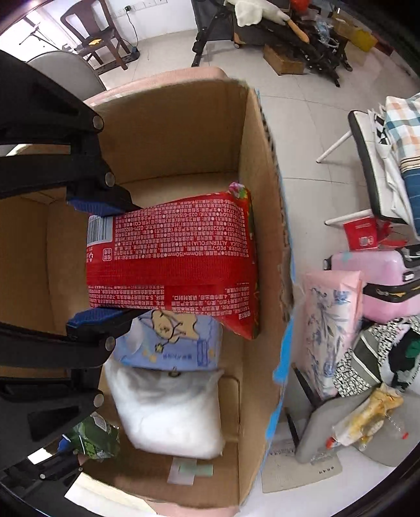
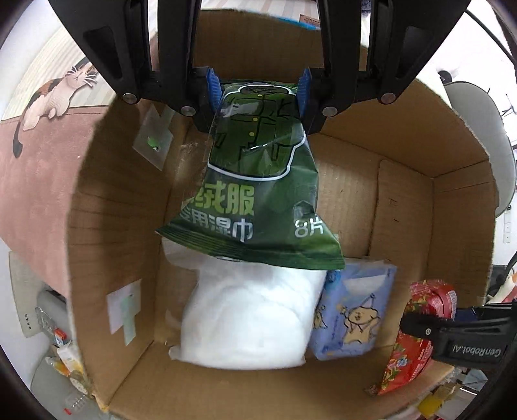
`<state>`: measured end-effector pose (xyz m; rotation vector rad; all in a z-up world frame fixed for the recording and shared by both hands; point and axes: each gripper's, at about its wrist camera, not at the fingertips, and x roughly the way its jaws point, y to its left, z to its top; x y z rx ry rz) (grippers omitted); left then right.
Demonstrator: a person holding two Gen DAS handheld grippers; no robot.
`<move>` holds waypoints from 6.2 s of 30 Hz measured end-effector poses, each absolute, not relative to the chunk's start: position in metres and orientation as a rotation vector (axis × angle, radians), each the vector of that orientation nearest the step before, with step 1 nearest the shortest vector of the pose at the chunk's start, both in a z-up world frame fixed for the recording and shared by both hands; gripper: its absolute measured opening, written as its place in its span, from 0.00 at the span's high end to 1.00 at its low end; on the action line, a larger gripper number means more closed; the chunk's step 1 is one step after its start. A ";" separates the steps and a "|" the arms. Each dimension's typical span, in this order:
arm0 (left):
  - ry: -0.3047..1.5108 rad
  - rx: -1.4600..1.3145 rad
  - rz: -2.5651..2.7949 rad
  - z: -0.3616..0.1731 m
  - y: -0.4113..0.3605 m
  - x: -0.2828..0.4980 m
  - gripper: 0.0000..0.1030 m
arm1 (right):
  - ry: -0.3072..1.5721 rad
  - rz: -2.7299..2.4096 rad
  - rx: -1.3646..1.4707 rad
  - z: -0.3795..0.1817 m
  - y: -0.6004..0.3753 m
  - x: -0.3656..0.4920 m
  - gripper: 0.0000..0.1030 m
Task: Organize soft objects
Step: 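Release the green bag into the box with the right tool while the left releases the red bag, then grasp the lavender cloth with the right tool while the left tool grasps the orange snack bag, then place the lavender cloth in the box with the right tool while the left releases the orange bag, then grasp the yellow-silver sponge with the right tool while the left tool grasps the blue tube snack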
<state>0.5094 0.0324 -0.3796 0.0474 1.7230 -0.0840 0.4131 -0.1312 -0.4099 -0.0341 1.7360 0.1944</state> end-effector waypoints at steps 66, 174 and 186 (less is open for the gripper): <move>1.757 0.001 -0.171 -0.427 -0.021 0.280 0.44 | 1.682 0.125 0.258 -0.433 -0.187 0.246 0.56; 1.219 -0.003 0.008 -0.180 0.061 0.234 0.03 | 1.196 0.068 0.119 -0.218 -0.116 0.228 0.00; 1.459 -0.159 0.204 -0.302 0.045 0.218 0.03 | 1.510 -0.173 0.641 -0.373 -0.283 0.208 0.00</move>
